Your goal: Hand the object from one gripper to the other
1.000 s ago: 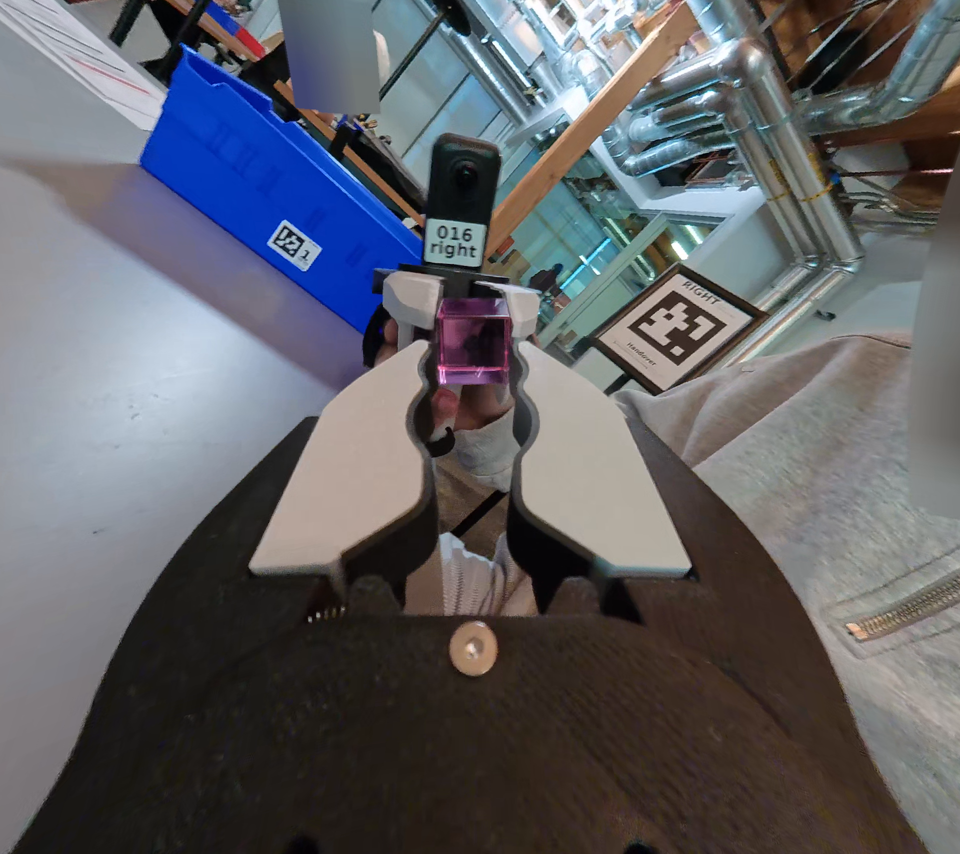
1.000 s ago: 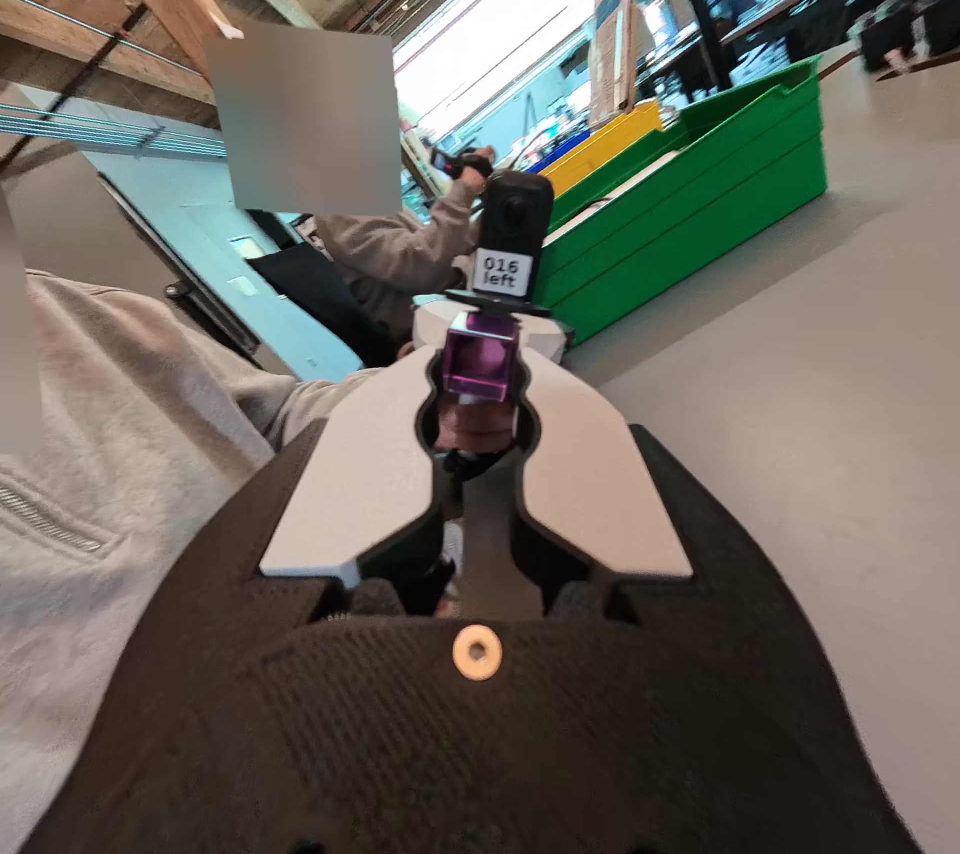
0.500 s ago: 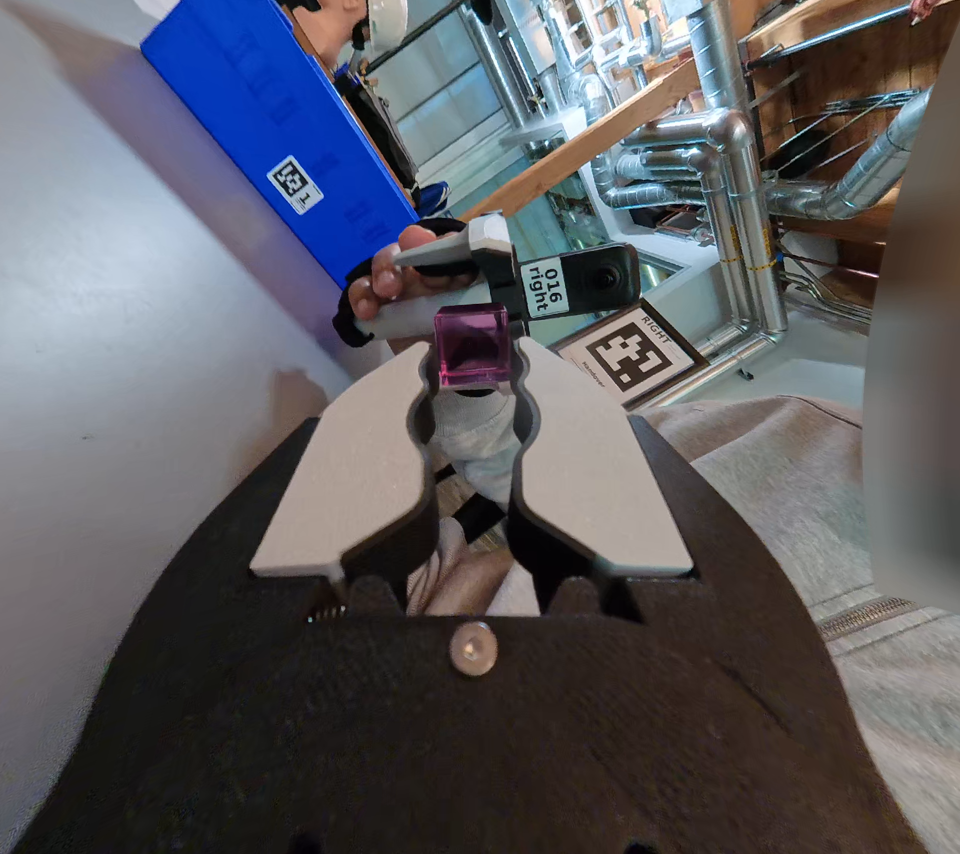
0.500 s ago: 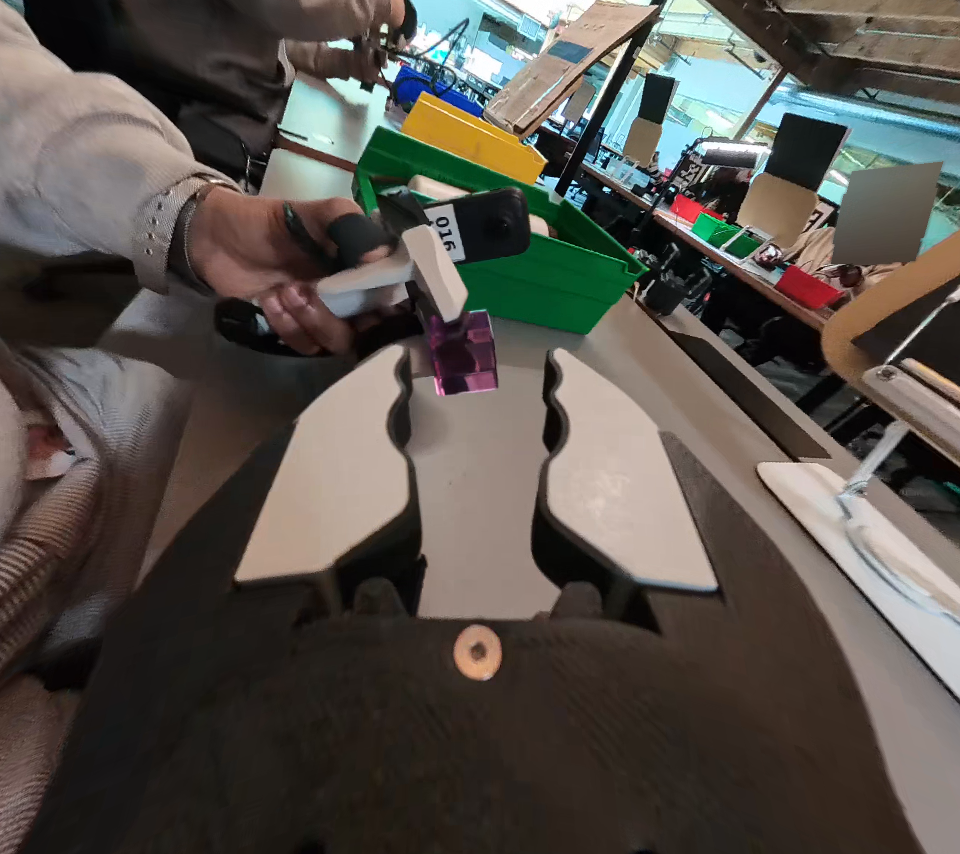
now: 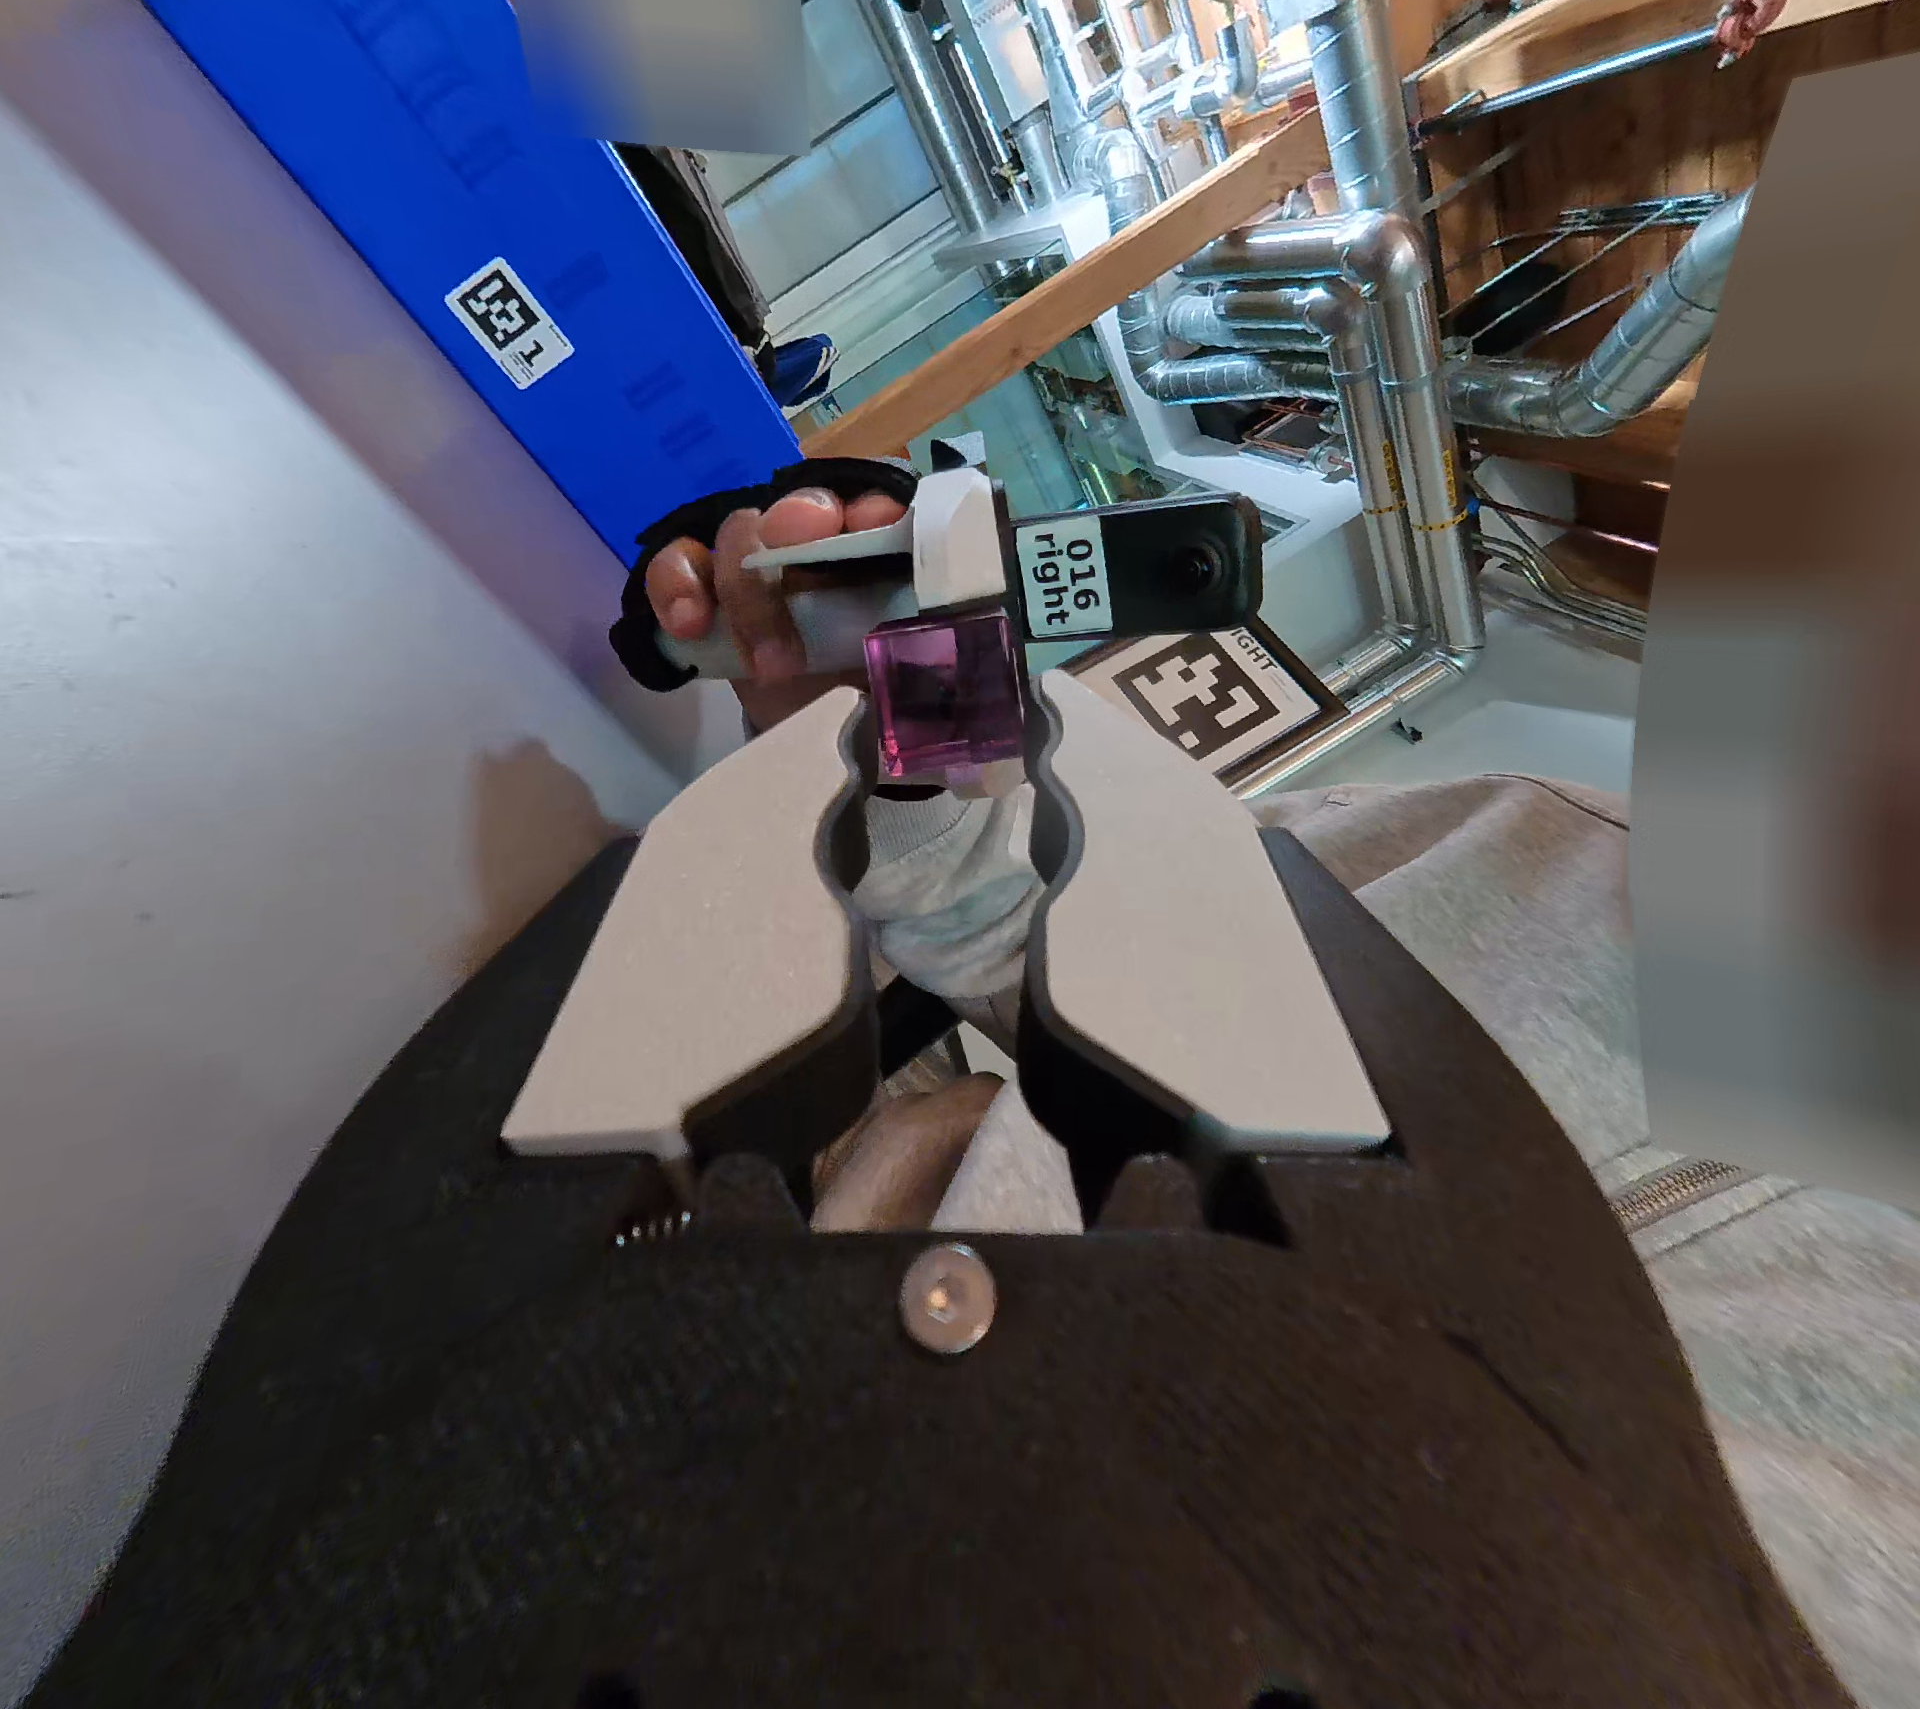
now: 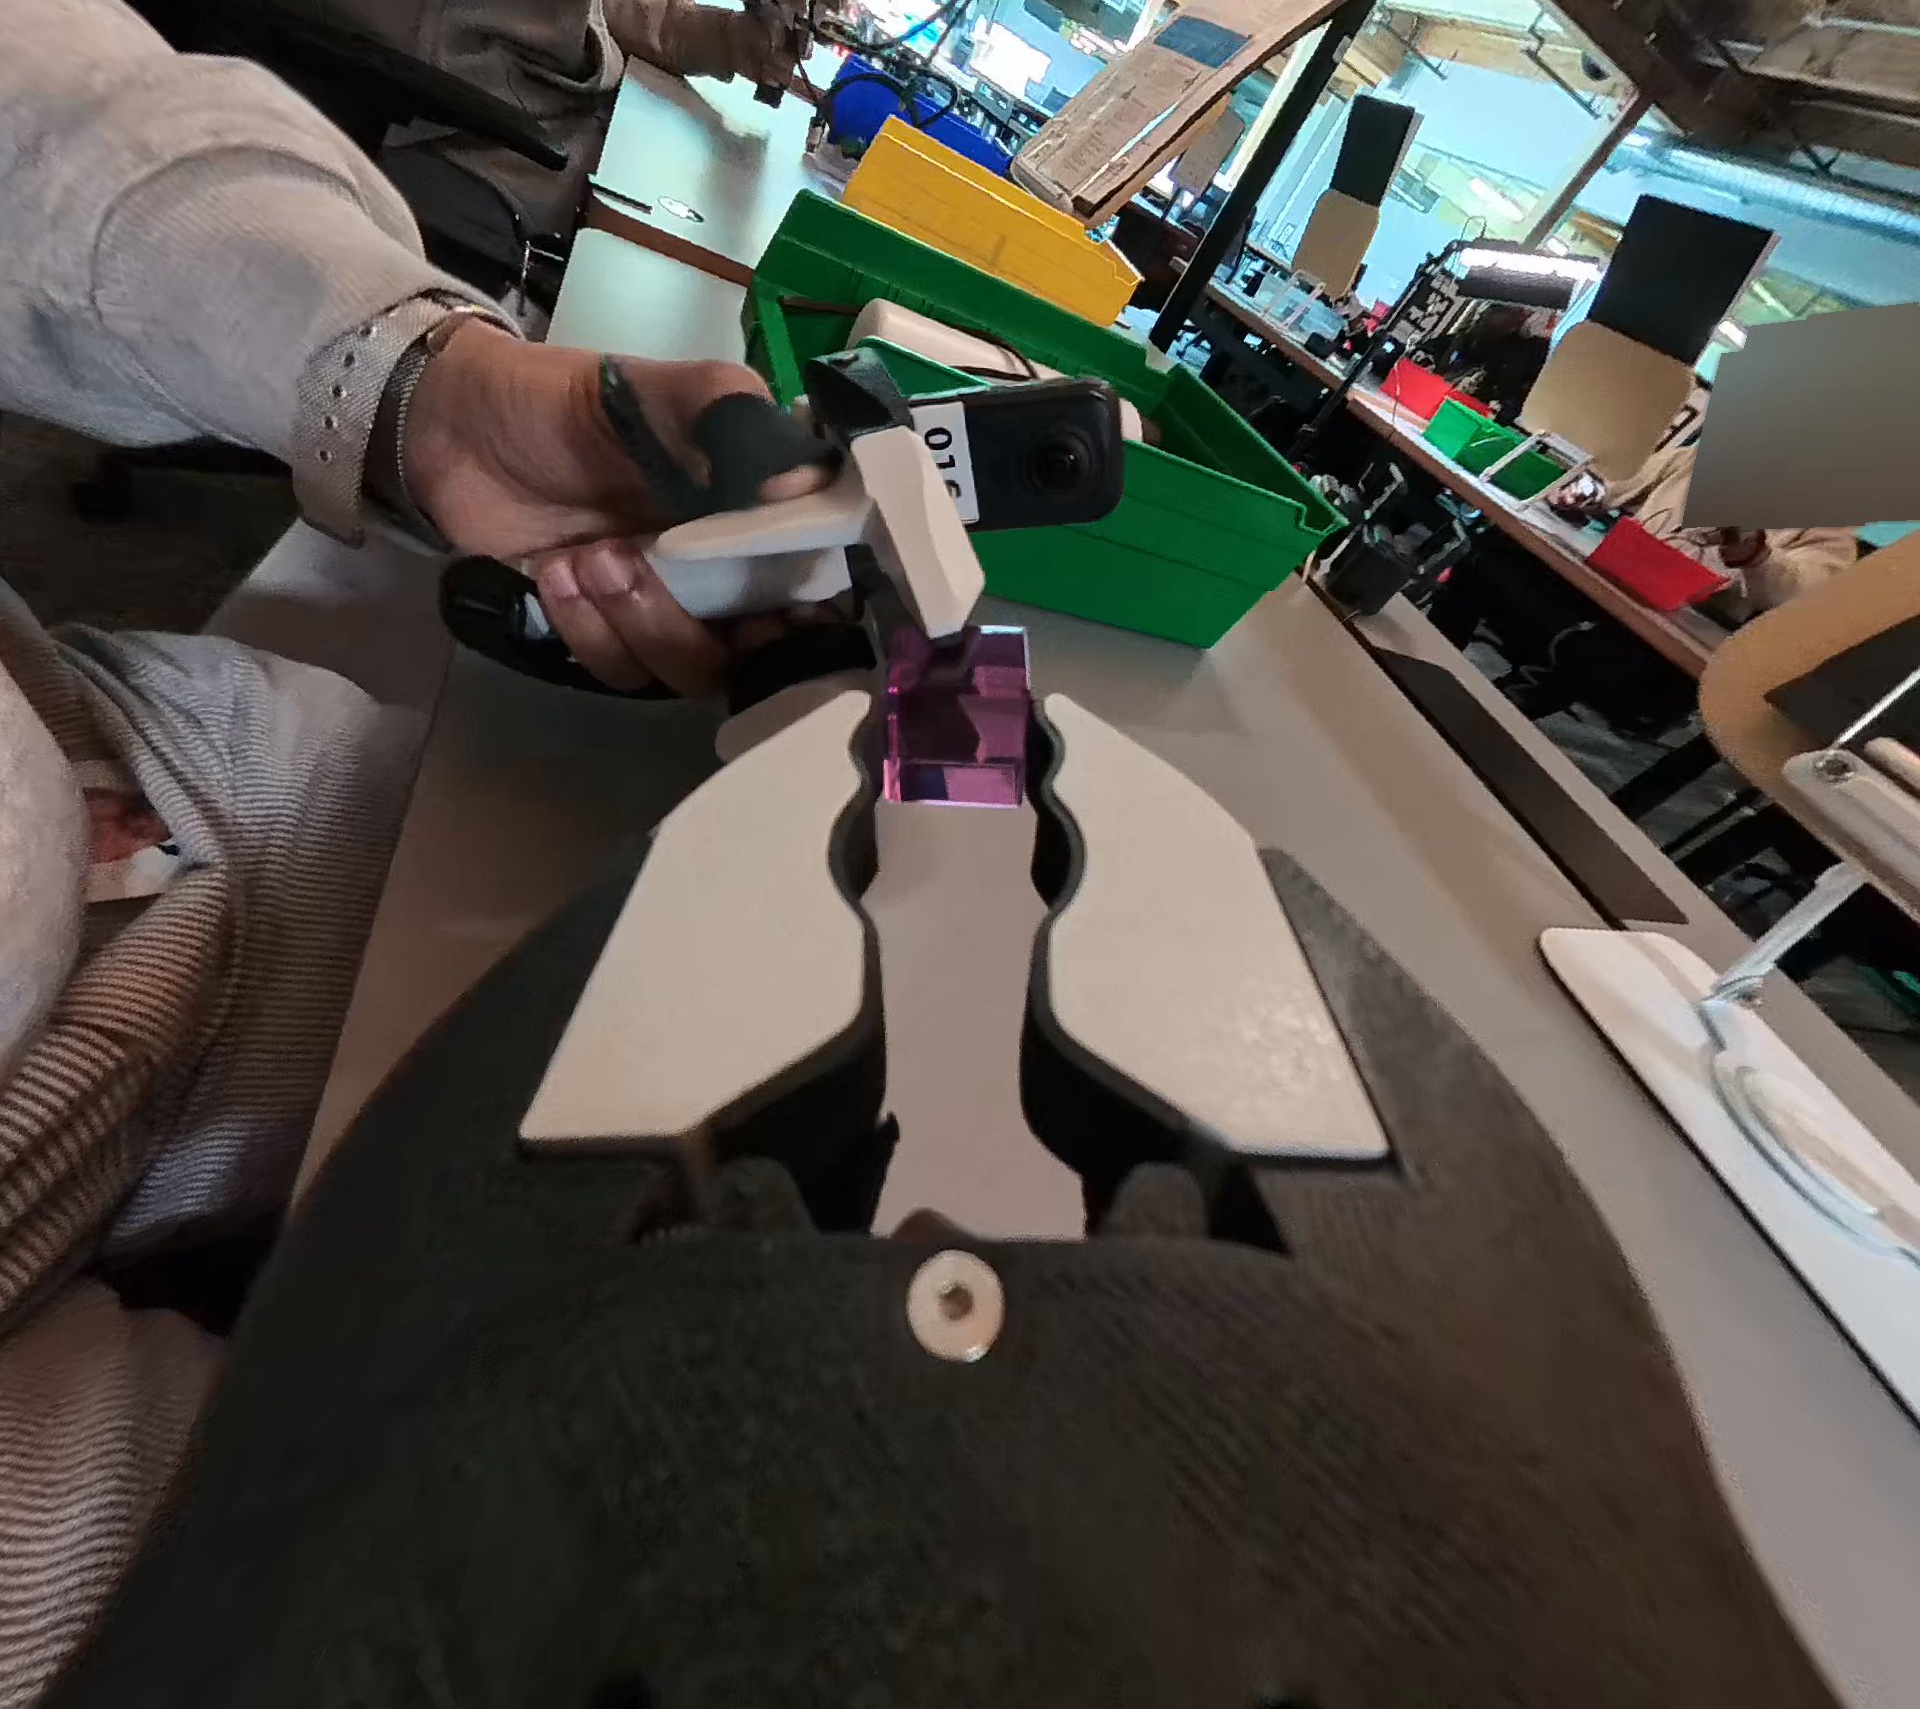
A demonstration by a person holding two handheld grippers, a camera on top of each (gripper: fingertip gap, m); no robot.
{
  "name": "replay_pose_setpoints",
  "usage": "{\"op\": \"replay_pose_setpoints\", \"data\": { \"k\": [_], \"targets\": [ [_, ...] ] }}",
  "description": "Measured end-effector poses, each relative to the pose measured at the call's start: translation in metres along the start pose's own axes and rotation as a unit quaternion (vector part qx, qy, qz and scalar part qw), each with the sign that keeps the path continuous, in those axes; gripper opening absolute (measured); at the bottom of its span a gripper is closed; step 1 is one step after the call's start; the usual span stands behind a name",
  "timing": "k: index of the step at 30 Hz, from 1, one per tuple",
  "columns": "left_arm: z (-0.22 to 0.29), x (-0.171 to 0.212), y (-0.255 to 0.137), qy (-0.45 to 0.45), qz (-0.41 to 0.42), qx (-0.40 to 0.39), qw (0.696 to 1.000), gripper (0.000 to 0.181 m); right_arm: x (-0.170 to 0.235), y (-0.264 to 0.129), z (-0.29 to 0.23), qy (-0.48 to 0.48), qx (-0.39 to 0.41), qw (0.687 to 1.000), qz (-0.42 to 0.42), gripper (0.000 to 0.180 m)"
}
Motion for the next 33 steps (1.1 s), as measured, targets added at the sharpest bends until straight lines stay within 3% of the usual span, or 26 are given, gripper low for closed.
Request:
{"op": "replay_pose_setpoints", "data": {
  "k": [1,7,12,24,29,33],
  "targets": [
    [0.0,0.0,0.0,0.004,0.005,-0.003,1.0,0.028,0.0,0.0,0.001,0.007,-0.001,1.0,-0.002,0.026],
    [0.005,-0.005,-0.004,0.053,0.041,-0.031,0.997,0.042,0.003,-0.003,0.009,0.13,-0.043,0.991,-0.009,0.026],
    [0.008,-0.006,-0.003,0.078,0.039,-0.042,0.995,0.046,0.009,-0.003,0.017,0.288,-0.128,0.949,0.018,0.026],
    [0.024,-0.007,-0.001,0.19,0.027,-0.102,0.976,0.051,0.017,-0.001,0.021,0.392,-0.21,0.895,0.04,0.026],
    [0.03,-0.005,0.004,0.292,-0.027,-0.155,0.943,0.057,0.031,0.007,0.025,0.509,-0.298,0.805,0.069,0.026],
    [0.035,0.0,0.011,0.377,-0.074,-0.209,0.899,0.063,0.038,0.01,0.026,0.567,-0.342,0.744,0.089,0.026]
  ]
}}
Point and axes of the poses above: each gripper's, where its closed fingertips meet, y out along the fingers, x out of its underside, z = x × y across the jaws, the point moved 10 cm from there along -y, back along the fingers, and after that the axes turned 12 degrees about -z, right-handed, at the moved point
